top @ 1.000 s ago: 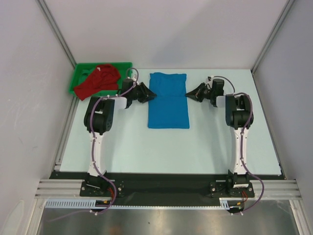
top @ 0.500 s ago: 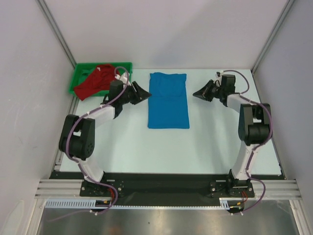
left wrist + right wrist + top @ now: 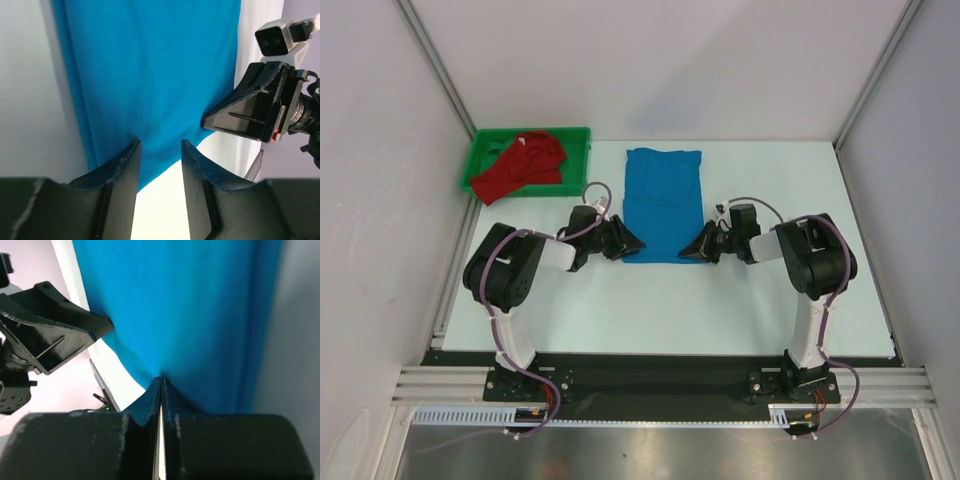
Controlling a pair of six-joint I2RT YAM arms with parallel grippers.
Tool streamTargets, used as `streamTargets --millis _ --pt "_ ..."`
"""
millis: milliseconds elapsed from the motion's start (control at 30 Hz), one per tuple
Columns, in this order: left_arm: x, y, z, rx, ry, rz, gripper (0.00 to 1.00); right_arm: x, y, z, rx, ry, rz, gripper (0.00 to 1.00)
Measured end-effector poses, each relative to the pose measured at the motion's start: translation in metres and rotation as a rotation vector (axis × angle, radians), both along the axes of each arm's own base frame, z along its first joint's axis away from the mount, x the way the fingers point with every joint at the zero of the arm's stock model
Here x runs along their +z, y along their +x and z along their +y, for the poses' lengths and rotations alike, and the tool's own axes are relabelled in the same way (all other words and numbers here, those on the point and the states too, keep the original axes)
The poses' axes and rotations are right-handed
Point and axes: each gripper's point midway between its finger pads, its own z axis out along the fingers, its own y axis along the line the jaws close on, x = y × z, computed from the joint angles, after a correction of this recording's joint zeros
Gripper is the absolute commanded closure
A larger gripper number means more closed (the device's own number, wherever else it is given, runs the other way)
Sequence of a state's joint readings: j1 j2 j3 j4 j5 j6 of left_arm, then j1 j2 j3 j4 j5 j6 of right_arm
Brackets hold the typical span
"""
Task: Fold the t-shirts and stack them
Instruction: Fold the tshirt
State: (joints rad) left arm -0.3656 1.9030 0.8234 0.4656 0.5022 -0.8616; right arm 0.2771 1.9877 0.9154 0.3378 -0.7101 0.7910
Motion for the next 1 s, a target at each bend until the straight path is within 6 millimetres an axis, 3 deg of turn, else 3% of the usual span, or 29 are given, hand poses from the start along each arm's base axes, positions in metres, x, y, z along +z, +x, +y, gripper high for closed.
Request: streamTargets --millis 133,200,333,400,500,667,1000 --pt "0.000 -0.008 0.012 0.028 0.021 -0.016 0.55 -0.003 -0.009 -0.013 -0.019 0.021 -0.004 0.94" --pt "0.003 -0.022 0.023 0.054 0.045 -0.026 0.53 -0.002 -0.018 -0.020 -0.032 0.002 -0.014 0.90" --pt "0.009 -0.055 0.049 0.128 0.093 -0.029 0.47 0.005 -0.046 -0.034 -0.077 -0.057 -0.032 0.72" --pt "0.012 -0.069 0.060 0.176 0.102 -0.031 0.45 0.005 -0.062 -0.043 -0.121 -0.079 -0.025 0.68" --pt "0.009 -0.082 0.072 0.263 0.091 0.001 0.44 0.004 -0.080 -0.053 -0.213 -0.089 0.010 0.46" --pt "0.000 -0.088 0.067 0.389 0.003 0.106 0.42 0.012 -0.072 -0.052 -0.434 -0.048 0.021 0.39" --pt "-0.005 -0.055 0.033 0.570 -0.206 0.297 0.48 0.012 -0.039 -0.049 -0.792 0.043 0.119 0.43"
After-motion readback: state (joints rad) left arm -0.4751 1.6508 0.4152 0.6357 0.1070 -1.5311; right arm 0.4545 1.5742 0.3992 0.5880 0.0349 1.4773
